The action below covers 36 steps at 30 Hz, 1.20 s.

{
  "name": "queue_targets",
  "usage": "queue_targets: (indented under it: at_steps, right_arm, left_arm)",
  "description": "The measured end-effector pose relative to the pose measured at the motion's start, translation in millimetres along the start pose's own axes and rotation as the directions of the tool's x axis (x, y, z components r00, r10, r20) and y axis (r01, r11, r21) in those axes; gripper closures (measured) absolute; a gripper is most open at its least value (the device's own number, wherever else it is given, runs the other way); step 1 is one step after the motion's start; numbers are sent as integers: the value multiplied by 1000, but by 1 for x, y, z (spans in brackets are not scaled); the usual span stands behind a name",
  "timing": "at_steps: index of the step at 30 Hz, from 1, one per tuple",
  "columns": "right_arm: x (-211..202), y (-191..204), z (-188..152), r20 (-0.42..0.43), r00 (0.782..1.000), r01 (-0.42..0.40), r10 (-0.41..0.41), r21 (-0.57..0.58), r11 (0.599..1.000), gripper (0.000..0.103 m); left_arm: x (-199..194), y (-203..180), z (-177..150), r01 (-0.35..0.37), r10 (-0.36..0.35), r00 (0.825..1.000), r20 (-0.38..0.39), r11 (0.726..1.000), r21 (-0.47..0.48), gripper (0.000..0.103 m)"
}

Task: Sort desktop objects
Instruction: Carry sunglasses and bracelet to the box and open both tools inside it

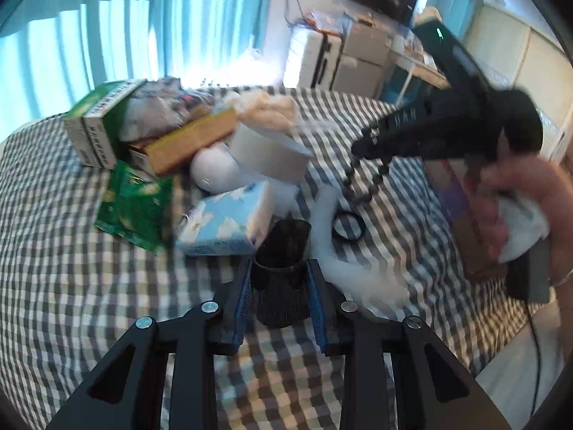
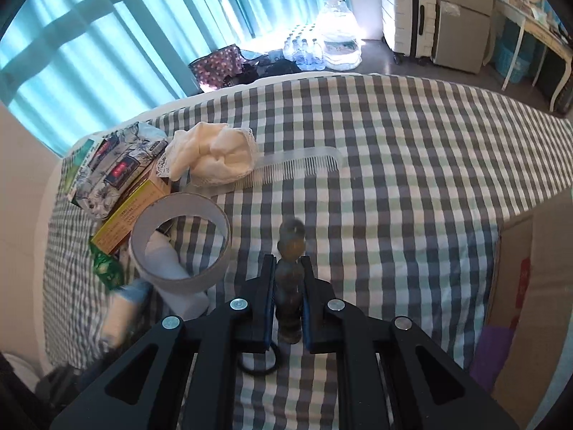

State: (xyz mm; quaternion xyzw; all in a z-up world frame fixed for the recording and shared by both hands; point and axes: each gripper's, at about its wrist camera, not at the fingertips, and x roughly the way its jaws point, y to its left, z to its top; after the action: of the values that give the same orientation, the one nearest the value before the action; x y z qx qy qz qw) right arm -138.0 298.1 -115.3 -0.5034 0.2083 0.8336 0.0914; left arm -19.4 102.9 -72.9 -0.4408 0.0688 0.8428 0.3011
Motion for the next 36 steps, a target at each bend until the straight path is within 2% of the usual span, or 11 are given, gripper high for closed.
queue_targets:
  at_steps: [2,6,10,13,15,17,20,26,33,36]
  right_arm:
    - [-1,-3,-2,-16,1000,1,-1,16,1000,91]
    - [18,-15,6,-79,997,10,-6,49,999,91]
    - [32,-22,3,-138,990,6,4,75,997,91]
    - [38,-21,3,-150,989,14,-4,67,998,91]
    - [39,-18,4,-147,989,7,2,59,998,91]
    - [40,-15,4,-141,990,10,-5,34,999,91]
    - [41,-11,2,-133,991,8,-8,5,1000,91]
    - [21,-29,-19,-96,994,-49,56,75,996,92]
    - [-41,-25,-29,15,996,-89,88,35,995,92]
    - [-56,-19,-17,50,994,-94,94,-11,996,92]
  left_arm:
    - [2,-3,-2,16,-16,1000,-7,1000,-6,71]
    - [5,-7,1,9,-9,1000,-11,1000,-8,42]
    - [14,-7,-4,-29,29,999,-30,999,25,27]
    - [31,-2,-6,-44,45,995,-93,999,13,27]
    - [40,4,-9,-28,27,992,-122,1000,-10,27]
    - [40,5,-8,9,-12,994,-107,1000,-26,45]
    - [40,5,-4,17,-20,996,-89,999,-28,44]
    - [33,7,5,22,-25,997,-68,999,-49,45]
    - [-10,15,13,26,-24,999,21,993,-115,45]
    - [-38,11,12,37,-26,997,74,987,-154,45]
